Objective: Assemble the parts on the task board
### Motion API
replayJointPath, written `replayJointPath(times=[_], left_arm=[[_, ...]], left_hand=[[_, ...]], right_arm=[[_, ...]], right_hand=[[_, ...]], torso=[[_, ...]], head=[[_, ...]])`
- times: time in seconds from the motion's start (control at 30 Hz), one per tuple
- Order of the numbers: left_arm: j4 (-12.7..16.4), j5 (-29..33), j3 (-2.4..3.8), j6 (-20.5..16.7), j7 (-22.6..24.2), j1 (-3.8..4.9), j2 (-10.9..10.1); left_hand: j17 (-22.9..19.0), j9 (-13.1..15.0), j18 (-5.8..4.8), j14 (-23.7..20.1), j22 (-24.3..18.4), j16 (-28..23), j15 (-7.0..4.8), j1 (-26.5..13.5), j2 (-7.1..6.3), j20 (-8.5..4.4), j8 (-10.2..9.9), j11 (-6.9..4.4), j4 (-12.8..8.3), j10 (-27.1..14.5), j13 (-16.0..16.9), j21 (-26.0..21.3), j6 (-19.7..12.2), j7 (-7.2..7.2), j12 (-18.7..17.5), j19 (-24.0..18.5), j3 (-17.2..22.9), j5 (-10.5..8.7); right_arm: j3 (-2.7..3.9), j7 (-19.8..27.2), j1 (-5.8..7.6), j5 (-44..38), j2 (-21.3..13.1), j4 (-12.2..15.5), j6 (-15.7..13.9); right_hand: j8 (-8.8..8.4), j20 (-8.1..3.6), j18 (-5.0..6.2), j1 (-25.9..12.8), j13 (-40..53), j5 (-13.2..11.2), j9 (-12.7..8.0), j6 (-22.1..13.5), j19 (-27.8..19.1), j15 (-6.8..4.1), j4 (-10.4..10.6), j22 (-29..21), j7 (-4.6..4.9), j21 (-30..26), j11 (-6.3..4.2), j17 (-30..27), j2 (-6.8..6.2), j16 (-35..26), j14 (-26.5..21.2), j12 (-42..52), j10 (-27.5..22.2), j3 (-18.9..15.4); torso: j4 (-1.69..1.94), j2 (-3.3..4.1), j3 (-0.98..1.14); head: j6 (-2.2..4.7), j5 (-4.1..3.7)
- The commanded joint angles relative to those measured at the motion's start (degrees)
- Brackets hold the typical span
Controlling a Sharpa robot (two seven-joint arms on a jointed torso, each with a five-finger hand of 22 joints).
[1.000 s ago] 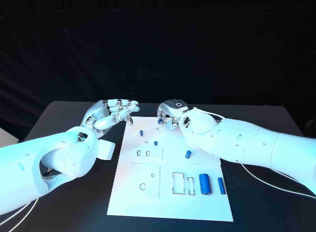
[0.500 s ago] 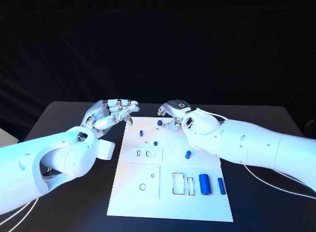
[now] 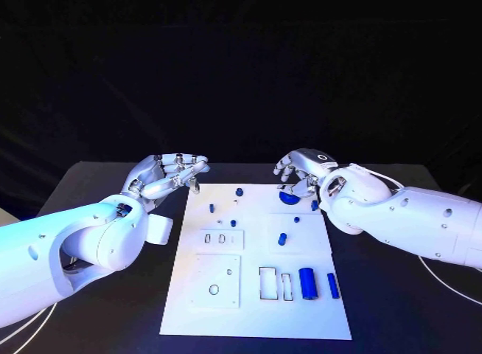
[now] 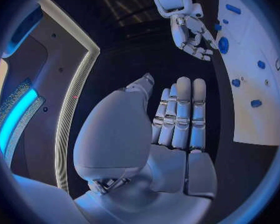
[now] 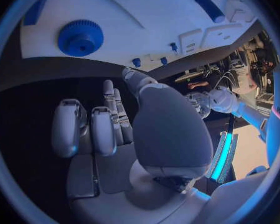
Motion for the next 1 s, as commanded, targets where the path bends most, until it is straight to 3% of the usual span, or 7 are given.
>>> replayJointPath(times=[0.03, 0.07, 0.13, 0.17, 0.27, 0.6, 1.0], left_arm=[[-0.31, 0.42, 0.04, 1.18, 0.45, 0.08, 0.25], [-0.38, 0.42, 0.04, 1.20, 0.46, 0.08, 0.28], [-0.51, 0.42, 0.04, 1.23, 0.46, 0.07, 0.33], [-0.57, 0.42, 0.04, 1.26, 0.46, 0.07, 0.37], [-0.69, 0.43, 0.03, 1.31, 0.45, 0.07, 0.44], [-0.89, 0.43, 0.03, 1.45, 0.37, 0.06, 0.52], [-1.22, 0.43, 0.03, 1.59, 0.31, 0.06, 0.78]], left_hand=[[0.05, 0.09, 0.77, 0.02, 0.05, 0.37, -0.03, 0.07, 0.34, 0.11, -0.38, -0.01, 0.01, -0.44, 0.05, 0.20, -0.21, 0.14, -0.11, -0.35, 0.36, 0.06], [0.05, 0.09, 0.77, 0.02, 0.05, 0.37, -0.03, 0.07, 0.34, 0.11, -0.38, -0.01, 0.01, -0.44, 0.05, 0.20, -0.21, 0.14, -0.11, -0.35, 0.36, 0.06], [0.05, 0.09, 0.77, 0.02, 0.05, 0.37, -0.03, 0.07, 0.34, 0.11, -0.38, -0.01, 0.01, -0.44, 0.05, 0.20, -0.21, 0.14, -0.11, -0.35, 0.36, 0.06], [0.05, 0.09, 0.77, 0.02, 0.05, 0.37, -0.03, 0.07, 0.34, 0.11, -0.38, -0.01, 0.01, -0.44, 0.05, 0.20, -0.21, 0.14, -0.11, -0.35, 0.36, 0.06], [0.05, 0.09, 0.77, 0.02, 0.05, 0.37, -0.03, 0.07, 0.34, 0.11, -0.38, -0.01, 0.01, -0.44, 0.05, 0.20, -0.21, 0.14, -0.11, -0.35, 0.36, 0.06], [0.04, 0.10, 0.77, 0.02, 0.11, 0.45, -0.03, 0.11, 0.35, 0.11, -0.39, -0.01, 0.00, -0.46, 0.06, 0.30, -0.22, 0.14, -0.10, -0.40, 0.40, 0.06], [0.04, 0.11, 0.77, 0.02, 0.17, 0.52, -0.03, 0.13, 0.35, 0.12, -0.40, -0.01, -0.01, -0.47, 0.06, 0.39, -0.22, 0.14, -0.09, -0.43, 0.43, 0.06]], right_arm=[[0.10, 0.91, 0.35, 10.97, -1.23, 0.40, 3.48], [0.12, 0.85, 0.42, 12.05, -1.40, 0.22, 4.36], [0.15, 0.73, 0.53, 14.36, -1.49, -0.43, 6.61], [0.16, 0.67, 0.57, 15.89, -1.40, -0.93, 8.17], [0.16, 0.44, 0.64, 18.37, -0.93, -2.17, 11.27], [-0.03, -2.50, 0.33, 18.22, 1.31, -6.21, 14.04], [-0.24, -4.92, -0.11, 13.34, 2.27, -6.83, 13.07]], right_hand=[[-0.01, -0.63, -1.37, -0.33, 4.29, 1.35, 0.01, -0.18, 1.45, -0.96, -0.18, 3.09, -0.47, 2.58, -1.83, 2.44, -1.52, 1.36, 3.07, 5.56, 7.69, -1.33], [0.38, -1.33, -1.69, -0.39, 15.65, 2.88, 0.38, -0.43, 1.93, -1.54, -1.00, 4.59, -0.89, 3.82, -2.08, 3.43, -0.57, 2.13, 3.24, 15.26, 3.27, -5.19], [0.81, -0.73, -2.28, -0.30, 50.25, 2.54, 0.70, -1.70, 2.93, -0.81, 0.02, 7.41, -0.62, 6.07, -1.62, 7.45, 0.35, 3.99, 3.87, 50.02, 6.75, -7.09], [1.54, -0.11, -2.53, -0.03, 62.98, 2.85, 0.99, -2.62, 3.40, -0.41, 1.28, 8.77, 0.41, 7.14, -1.24, 10.09, 0.82, 5.18, 4.24, 62.38, 6.90, -8.27], [3.05, 0.64, -2.98, 0.59, 76.12, 2.75, 1.48, -4.03, 4.23, 0.64, 2.84, 10.80, 0.91, 8.78, -0.27, 15.49, 1.14, 7.19, 5.17, 75.67, 12.45, -10.22], [5.54, 1.55, -4.17, 2.06, 81.10, 3.30, 2.06, -5.89, 6.61, 1.50, 4.64, 15.43, 1.47, 12.79, 0.71, 19.76, 1.84, 8.51, 5.99, 80.72, 16.22, -12.13], [6.15, 1.69, -4.35, 2.55, 81.10, 3.64, 2.17, -5.88, 6.96, 1.60, 4.96, 16.06, 1.50, 13.35, 0.77, 19.76, 2.04, 8.51, 5.99, 80.72, 16.22, -12.25]], torso=[[-0.60, -0.38, 0.10], [-0.64, -0.38, 0.14], [-0.66, -0.39, 0.22], [-0.63, -0.37, 0.27], [-0.45, -0.34, 0.25], [0.29, 0.04, 0.26], [0.28, 0.07, 0.26]], head=[[0.08, 0.11], [0.08, 0.17], [0.02, 0.23], [-0.06, 0.26], [-0.19, 0.24], [-0.04, -0.38], [-0.26, -0.54]])
